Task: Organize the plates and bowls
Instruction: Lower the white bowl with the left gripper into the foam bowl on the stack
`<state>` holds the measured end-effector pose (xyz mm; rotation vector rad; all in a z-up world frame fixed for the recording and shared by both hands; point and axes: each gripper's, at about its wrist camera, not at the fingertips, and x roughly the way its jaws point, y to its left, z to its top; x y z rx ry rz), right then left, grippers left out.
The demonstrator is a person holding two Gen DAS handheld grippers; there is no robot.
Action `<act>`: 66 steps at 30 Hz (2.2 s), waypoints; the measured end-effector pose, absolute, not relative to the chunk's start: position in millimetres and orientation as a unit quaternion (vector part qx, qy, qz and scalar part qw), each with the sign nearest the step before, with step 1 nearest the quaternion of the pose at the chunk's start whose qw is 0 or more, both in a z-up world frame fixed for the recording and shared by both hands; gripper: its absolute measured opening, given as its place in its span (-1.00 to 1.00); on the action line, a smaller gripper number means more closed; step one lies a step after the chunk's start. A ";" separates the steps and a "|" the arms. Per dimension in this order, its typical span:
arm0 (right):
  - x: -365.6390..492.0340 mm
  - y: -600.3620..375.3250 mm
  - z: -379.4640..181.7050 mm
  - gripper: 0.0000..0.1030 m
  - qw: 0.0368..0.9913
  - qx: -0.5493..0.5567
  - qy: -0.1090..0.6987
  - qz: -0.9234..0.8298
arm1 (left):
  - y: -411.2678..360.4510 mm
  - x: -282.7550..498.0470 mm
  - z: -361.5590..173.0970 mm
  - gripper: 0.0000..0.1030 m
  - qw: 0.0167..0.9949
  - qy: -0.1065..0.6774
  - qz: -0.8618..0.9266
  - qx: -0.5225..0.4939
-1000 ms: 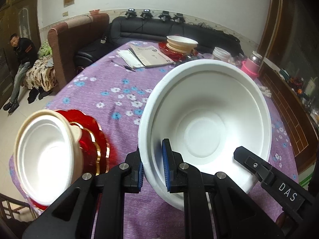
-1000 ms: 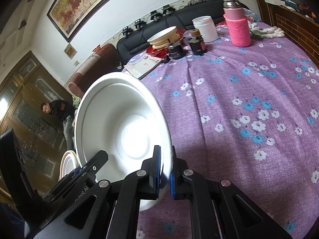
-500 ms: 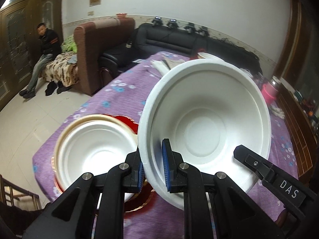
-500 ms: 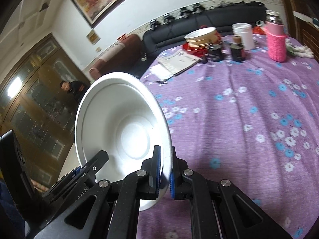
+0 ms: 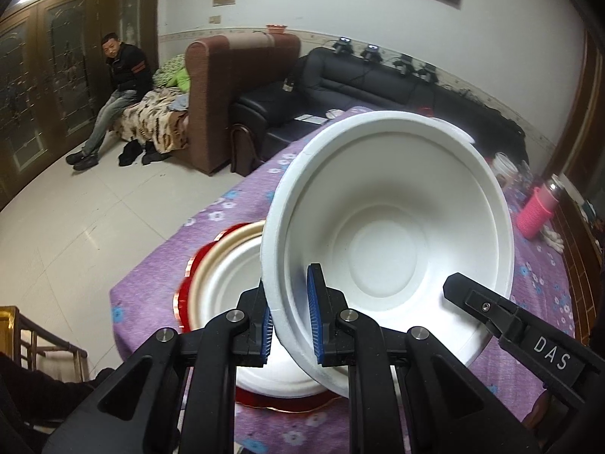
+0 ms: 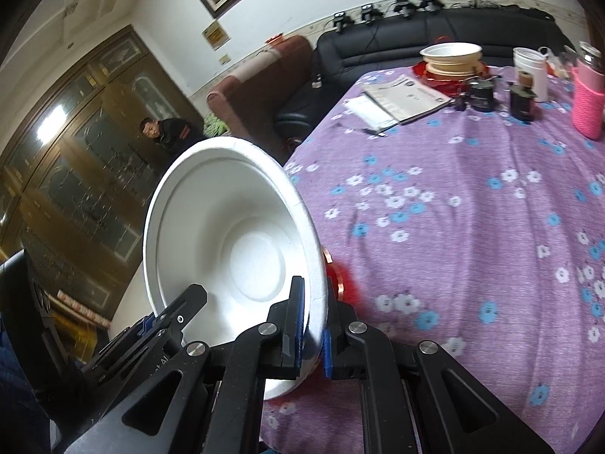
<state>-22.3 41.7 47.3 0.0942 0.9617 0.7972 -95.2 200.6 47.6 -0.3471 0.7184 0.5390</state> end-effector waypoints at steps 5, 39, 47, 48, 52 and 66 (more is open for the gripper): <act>-29.9 57.0 44.0 -0.86 0.802 0.030 0.456 0.384 | 210.7 -105.9 41.9 -0.73 0.881 0.347 0.270 -0.176; -30.2 98.9 17.5 -0.83 0.763 -0.044 0.513 0.392 | 233.2 -114.6 20.2 -0.73 0.856 0.402 0.259 -0.197; -26.5 101.3 17.1 -0.81 0.759 -0.061 0.518 0.390 | 236.5 -106.7 20.6 -0.73 0.855 0.413 0.244 -0.197; -26.2 101.2 17.0 -0.80 0.759 -0.062 0.518 0.390 | 235.9 -106.1 19.8 -0.73 0.855 0.415 0.242 -0.196; -25.6 97.8 15.4 -0.80 0.756 -0.062 0.521 0.391 | 233.1 -106.0 19.8 -0.73 0.856 0.417 0.237 -0.192; -26.2 92.2 21.0 -0.80 0.755 -0.064 0.520 0.393 | 228.1 -106.9 23.6 -0.73 0.861 0.415 0.231 -0.181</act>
